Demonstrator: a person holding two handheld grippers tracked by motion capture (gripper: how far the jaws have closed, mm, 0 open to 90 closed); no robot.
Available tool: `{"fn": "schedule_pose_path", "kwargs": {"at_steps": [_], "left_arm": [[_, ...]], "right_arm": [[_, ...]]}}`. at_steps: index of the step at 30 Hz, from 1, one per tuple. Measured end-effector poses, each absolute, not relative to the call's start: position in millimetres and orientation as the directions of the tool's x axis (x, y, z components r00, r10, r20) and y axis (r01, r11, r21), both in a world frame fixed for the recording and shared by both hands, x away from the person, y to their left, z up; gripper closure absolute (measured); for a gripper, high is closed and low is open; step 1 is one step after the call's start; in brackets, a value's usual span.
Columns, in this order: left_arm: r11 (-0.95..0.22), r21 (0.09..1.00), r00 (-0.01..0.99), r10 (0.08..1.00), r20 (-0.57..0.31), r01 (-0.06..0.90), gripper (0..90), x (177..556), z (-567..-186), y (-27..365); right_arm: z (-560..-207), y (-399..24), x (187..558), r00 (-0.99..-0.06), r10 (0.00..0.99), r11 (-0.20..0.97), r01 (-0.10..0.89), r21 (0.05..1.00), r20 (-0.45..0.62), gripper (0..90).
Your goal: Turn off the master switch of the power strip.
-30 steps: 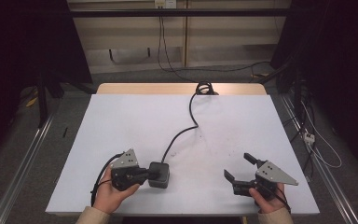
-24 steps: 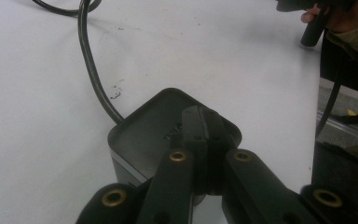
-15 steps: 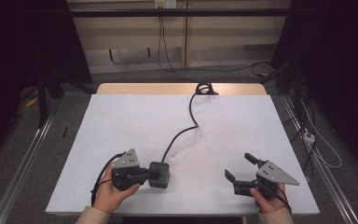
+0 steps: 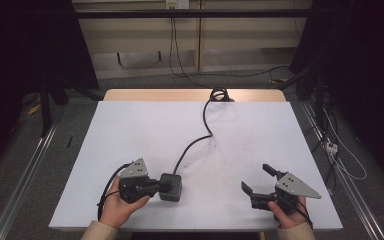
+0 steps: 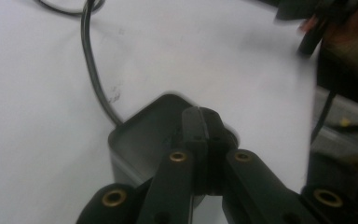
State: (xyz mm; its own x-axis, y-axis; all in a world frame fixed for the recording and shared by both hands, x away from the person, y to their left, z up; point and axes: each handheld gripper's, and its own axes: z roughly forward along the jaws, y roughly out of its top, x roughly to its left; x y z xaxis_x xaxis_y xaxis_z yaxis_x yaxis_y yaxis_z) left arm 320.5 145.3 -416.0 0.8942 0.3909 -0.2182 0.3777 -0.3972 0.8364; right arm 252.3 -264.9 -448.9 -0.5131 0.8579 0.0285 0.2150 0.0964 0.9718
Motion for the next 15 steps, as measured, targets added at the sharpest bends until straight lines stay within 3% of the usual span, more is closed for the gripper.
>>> {"fn": "schedule_pose_path", "kwargs": {"at_steps": [15], "left_arm": [[-0.387, 0.833, 0.889, 0.390, -0.241, 0.395, 90.0, 321.4, -416.4, 144.3]], "right_arm": [[-448.8, -265.5, 252.2, -0.510, 0.860, 0.097, 0.216, 0.972, 0.028, 5.7]]}}
